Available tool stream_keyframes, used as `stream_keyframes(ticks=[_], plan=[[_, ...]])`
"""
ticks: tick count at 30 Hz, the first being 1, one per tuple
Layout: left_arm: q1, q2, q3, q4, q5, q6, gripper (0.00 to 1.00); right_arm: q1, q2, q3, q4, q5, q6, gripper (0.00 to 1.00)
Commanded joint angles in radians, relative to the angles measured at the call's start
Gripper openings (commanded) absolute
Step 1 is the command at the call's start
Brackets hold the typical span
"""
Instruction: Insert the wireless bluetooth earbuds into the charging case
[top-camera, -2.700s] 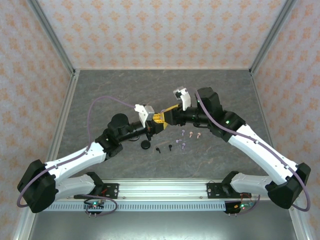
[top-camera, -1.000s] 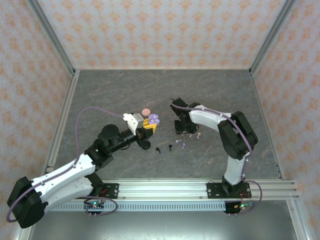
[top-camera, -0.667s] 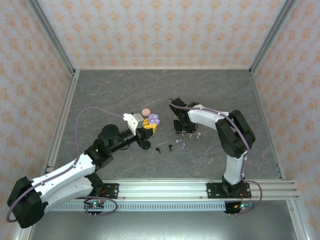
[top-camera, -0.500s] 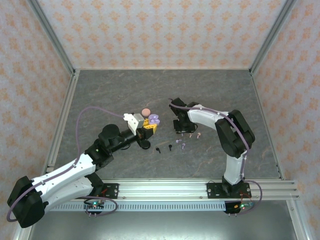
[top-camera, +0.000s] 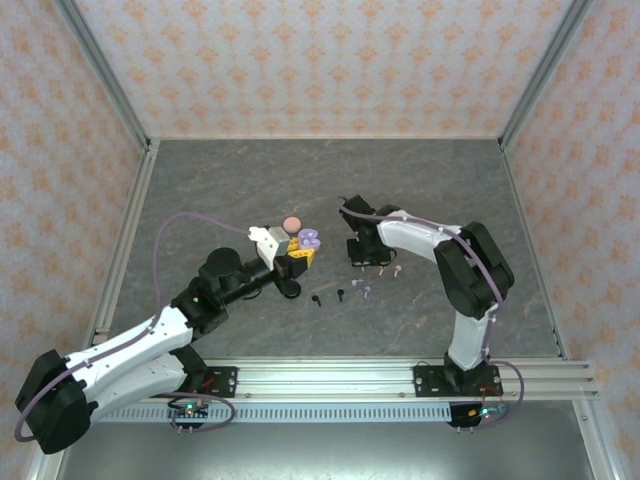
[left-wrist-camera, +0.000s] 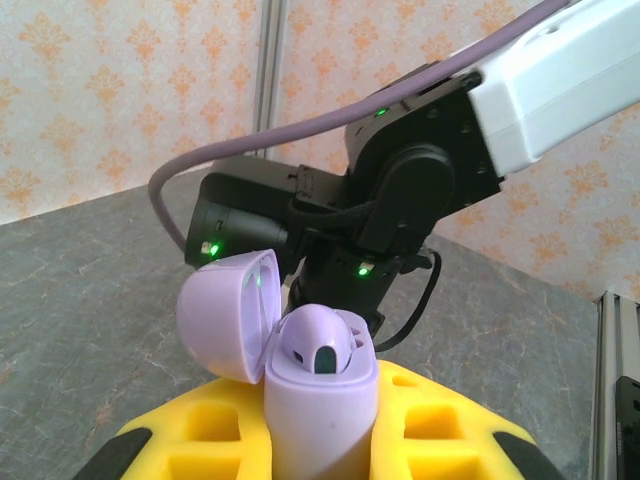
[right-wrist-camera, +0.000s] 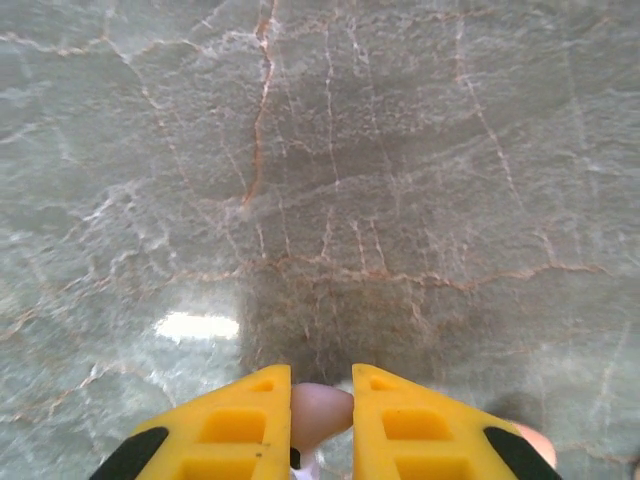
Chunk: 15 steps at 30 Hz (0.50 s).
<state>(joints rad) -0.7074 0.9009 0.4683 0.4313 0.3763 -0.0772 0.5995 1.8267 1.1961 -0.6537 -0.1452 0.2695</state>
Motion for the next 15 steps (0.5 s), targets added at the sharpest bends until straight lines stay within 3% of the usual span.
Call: stream_keyframes(ticks=[1,9,15], plan=[[-0.006,0.015,0.027,0.053,-0.009,0.016,0.00,-0.002,-0.159,-0.019,0.021,0.020,0.023,0.17],[-0.007,0.089,0.055,0.130,0.001,0.011,0.00,-0.010,-0.512,-0.026,0.058,-0.027,0.078,0.17],[-0.006,0.159,0.095,0.179,0.025,0.021,0.00,-0.006,-0.688,-0.034,0.172,-0.104,0.161,0.17]])
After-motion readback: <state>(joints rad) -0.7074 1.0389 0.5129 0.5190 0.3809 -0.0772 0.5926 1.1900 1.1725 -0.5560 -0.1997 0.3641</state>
